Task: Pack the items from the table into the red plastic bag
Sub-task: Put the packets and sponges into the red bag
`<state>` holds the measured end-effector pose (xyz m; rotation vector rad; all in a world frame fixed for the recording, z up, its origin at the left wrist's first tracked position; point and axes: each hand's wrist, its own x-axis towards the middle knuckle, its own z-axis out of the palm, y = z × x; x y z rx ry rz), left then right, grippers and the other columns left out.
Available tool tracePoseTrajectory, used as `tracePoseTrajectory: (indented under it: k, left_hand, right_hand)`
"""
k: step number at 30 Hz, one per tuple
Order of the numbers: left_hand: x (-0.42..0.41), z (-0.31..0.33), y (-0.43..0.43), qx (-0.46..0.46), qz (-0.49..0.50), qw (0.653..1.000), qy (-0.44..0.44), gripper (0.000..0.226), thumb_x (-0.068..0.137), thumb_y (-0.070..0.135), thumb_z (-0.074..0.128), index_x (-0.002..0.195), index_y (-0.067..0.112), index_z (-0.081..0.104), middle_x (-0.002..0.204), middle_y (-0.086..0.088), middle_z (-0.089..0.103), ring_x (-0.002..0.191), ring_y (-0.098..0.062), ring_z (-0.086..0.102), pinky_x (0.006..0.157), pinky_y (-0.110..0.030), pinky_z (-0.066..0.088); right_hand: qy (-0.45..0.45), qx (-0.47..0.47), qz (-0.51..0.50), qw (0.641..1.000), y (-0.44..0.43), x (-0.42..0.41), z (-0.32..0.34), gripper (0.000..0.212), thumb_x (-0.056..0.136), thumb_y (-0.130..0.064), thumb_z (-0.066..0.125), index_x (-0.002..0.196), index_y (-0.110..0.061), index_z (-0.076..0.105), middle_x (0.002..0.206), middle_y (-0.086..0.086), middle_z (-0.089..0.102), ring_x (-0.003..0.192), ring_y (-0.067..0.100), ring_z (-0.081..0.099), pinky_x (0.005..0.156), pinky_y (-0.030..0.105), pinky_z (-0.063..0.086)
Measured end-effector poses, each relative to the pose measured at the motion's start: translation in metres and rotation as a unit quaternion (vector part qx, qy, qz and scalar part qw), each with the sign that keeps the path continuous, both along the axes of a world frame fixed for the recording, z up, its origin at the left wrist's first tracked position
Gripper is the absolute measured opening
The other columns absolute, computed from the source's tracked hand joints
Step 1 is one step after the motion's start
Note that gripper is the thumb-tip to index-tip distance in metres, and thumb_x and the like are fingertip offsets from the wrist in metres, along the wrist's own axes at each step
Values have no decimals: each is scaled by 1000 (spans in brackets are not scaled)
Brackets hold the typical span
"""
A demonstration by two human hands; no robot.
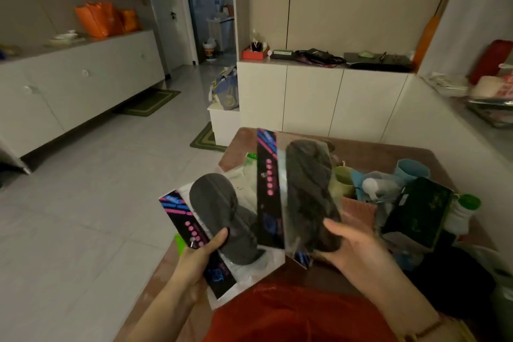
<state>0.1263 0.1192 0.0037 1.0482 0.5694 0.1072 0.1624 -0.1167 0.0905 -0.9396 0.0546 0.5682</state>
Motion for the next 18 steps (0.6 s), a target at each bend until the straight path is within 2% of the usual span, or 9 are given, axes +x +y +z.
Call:
tracePoseTrajectory:
  k: [3, 7, 9, 11, 12, 13, 15, 16, 18]
  left_hand:
    - [-5, 6, -21, 1, -26, 1000, -10, 5, 83, 9, 60, 87, 9, 64, 70, -6, 76, 59, -19, 72, 63, -35, 57]
    - [-10, 22, -39, 5, 3, 999, -47, 18, 92, 27, 47, 82, 18, 59, 60, 4, 74, 59, -15, 70, 78, -40, 50]
    - [-13, 25, -36, -10, 1, 998, -54, 16, 86, 33, 51, 84, 19, 59, 62, 3, 75, 67, -18, 70, 83, -43, 50]
    - [-17, 21, -30, -5, -13, 999, -44, 25, 75, 30, 61, 95, 15, 64, 79, -4, 77, 82, -25, 70, 87, -44, 51]
    - [-19, 18, -27, 2, -9, 999, -31, 28, 74, 22, 65, 101, 12, 64, 87, -9, 77, 85, -28, 69, 85, -43, 54]
    - [-20, 13, -22, 9, 1, 1000, -19, 29, 76, 13, 66, 104, 9, 64, 92, -13, 75, 82, -29, 69, 78, -41, 57]
    - [-21, 7, -10, 5, 34, 999, 2, 26, 78, 6, 65, 104, 7, 64, 92, -15, 73, 71, -27, 71, 60, -36, 60]
    - [-21, 5, -4, -1, 54, 998, 10, 23, 79, 7, 65, 101, 8, 64, 88, -13, 73, 71, -26, 70, 58, -35, 58]
    - [-22, 1, 12, -7, 94, 995, 19, 13, 81, 9, 63, 94, 11, 64, 77, -9, 74, 76, -27, 65, 62, -36, 51]
  right_hand:
    - [-143, -240, 24, 960, 16, -8, -13, 34, 83, 4, 56, 89, -28, 64, 91, -6, 70, 93, 14, 66, 73, 23, 52]
    - [-300, -442, 19, 845, 29, -1, -40, 35, 87, -8, 56, 119, -23, 53, 120, -5, 58, 118, 14, 52, 96, 28, 45]
    - [-340, -475, -1, 812, 32, -4, -47, 42, 87, -10, 56, 128, -20, 48, 120, -7, 55, 114, 9, 50, 95, 22, 42]
    - [-390, -470, 33, 791, 37, -9, -44, 41, 87, -12, 57, 126, -21, 50, 113, -10, 57, 105, 3, 53, 88, 14, 42]
    - [-398, -457, 60, 793, 39, -9, -43, 36, 87, -14, 58, 122, -22, 53, 111, -11, 60, 102, 2, 56, 85, 12, 44]
    - [-373, -431, 74, 818, 39, -6, -44, 28, 87, -18, 59, 115, -22, 58, 107, -10, 63, 98, 4, 59, 84, 14, 46]
    - [-228, -363, 16, 903, 37, 15, -49, 13, 88, -26, 59, 99, -20, 63, 95, -3, 67, 88, 12, 63, 82, 28, 52]
    - [-146, -348, -49, 925, 34, 32, -63, 11, 88, -26, 59, 95, -18, 63, 93, 2, 66, 86, 18, 62, 83, 37, 53]
    - [-29, -351, -144, 925, 29, 55, -91, 6, 85, -18, 63, 89, -15, 61, 98, 12, 65, 88, 27, 60, 84, 48, 53]
